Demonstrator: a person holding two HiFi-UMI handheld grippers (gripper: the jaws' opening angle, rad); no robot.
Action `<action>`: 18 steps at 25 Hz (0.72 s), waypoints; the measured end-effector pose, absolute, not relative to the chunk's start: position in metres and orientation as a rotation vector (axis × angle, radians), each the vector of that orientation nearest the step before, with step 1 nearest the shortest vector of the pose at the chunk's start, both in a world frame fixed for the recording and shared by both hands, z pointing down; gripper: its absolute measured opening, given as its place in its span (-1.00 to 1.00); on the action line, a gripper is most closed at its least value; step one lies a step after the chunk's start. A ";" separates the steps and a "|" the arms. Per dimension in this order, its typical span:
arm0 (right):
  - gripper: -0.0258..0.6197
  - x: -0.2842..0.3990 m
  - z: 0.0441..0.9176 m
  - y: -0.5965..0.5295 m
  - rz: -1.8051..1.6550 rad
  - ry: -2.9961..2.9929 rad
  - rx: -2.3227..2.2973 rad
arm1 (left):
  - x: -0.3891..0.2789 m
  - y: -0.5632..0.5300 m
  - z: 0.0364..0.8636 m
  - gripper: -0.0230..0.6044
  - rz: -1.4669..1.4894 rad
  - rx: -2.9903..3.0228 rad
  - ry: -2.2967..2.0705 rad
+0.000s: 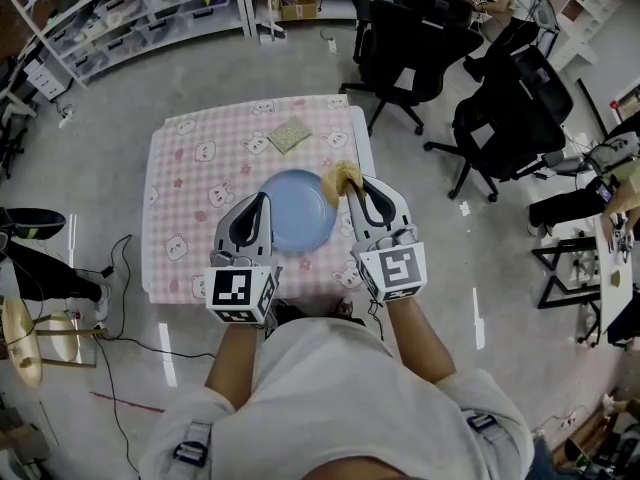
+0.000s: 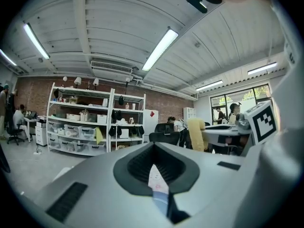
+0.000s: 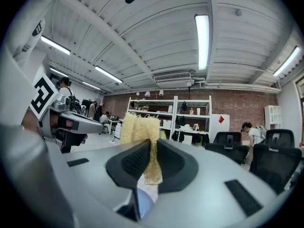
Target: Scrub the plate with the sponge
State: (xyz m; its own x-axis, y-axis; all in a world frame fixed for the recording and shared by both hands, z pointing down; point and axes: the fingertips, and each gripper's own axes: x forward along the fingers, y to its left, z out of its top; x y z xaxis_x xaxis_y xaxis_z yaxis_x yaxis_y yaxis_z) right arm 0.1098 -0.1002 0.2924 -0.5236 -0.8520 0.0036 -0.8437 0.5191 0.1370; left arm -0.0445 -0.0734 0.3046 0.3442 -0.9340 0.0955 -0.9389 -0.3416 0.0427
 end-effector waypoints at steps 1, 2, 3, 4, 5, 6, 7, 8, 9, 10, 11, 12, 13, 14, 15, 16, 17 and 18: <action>-0.78 0.109 0.293 -0.100 -0.184 -2.676 1.494 | -0.044 -0.073 0.305 -0.89 0.081 2.499 -1.744; -0.78 0.110 0.294 -0.100 -0.180 -2.674 1.492 | -0.043 -0.073 0.306 -0.89 0.080 2.499 -1.741; -0.78 0.110 0.295 -0.100 -0.175 -2.672 1.491 | -0.042 -0.073 0.306 -0.89 0.079 2.499 -1.739; -0.78 0.111 0.295 -0.100 -0.173 -2.670 1.491 | -0.041 -0.074 0.305 -0.89 0.080 2.500 -1.737; -0.78 0.111 0.295 -0.100 -0.173 -2.670 1.490 | -0.040 -0.074 0.305 -0.89 0.080 2.500 -1.735; -0.78 0.112 0.294 -0.100 -0.175 -2.669 1.490 | -0.039 -0.075 0.305 -0.89 0.082 2.500 -1.733; -0.78 0.112 0.294 -0.100 -0.176 -2.668 1.490 | -0.039 -0.075 0.306 -0.89 0.083 2.500 -1.731; -0.78 0.112 0.294 -0.100 -0.178 -2.666 1.489 | -0.038 -0.075 0.306 -0.89 0.084 2.499 -1.729; -0.78 0.112 0.293 -0.100 -0.180 -2.664 1.488 | -0.038 -0.074 0.306 -0.89 0.084 2.499 -1.727; -0.78 0.112 0.293 -0.099 -0.186 -2.662 1.486 | -0.037 -0.074 0.306 -0.89 0.083 2.500 -1.725; -0.78 0.112 0.292 -0.099 -0.191 -2.660 1.484 | -0.037 -0.074 0.307 -0.89 0.082 2.501 -1.723; -0.78 0.112 0.293 -0.098 -0.194 -2.659 1.485 | -0.037 -0.073 0.307 -0.89 0.082 2.502 -1.720; -0.78 0.112 0.294 -0.097 -0.194 -2.659 1.486 | -0.036 -0.072 0.308 -0.89 0.082 2.504 -1.717; -0.78 0.113 0.296 -0.096 -0.189 -2.658 1.488 | -0.035 -0.071 0.309 -0.89 0.082 2.507 -1.712; -0.78 0.113 0.297 -0.095 -0.187 -2.656 1.488 | -0.033 -0.070 0.310 -0.89 0.083 2.510 -1.706; -0.78 0.113 0.297 -0.095 -0.192 -2.655 1.483 | -0.032 -0.070 0.311 -0.89 0.084 2.512 -1.703; -0.79 0.111 0.295 -0.094 -0.204 -2.654 1.472 | -0.032 -0.070 0.311 -0.89 0.085 2.512 -1.701; -0.79 0.110 0.293 -0.094 -0.217 -2.650 1.460 | -0.031 -0.071 0.311 -0.89 0.086 2.511 -1.702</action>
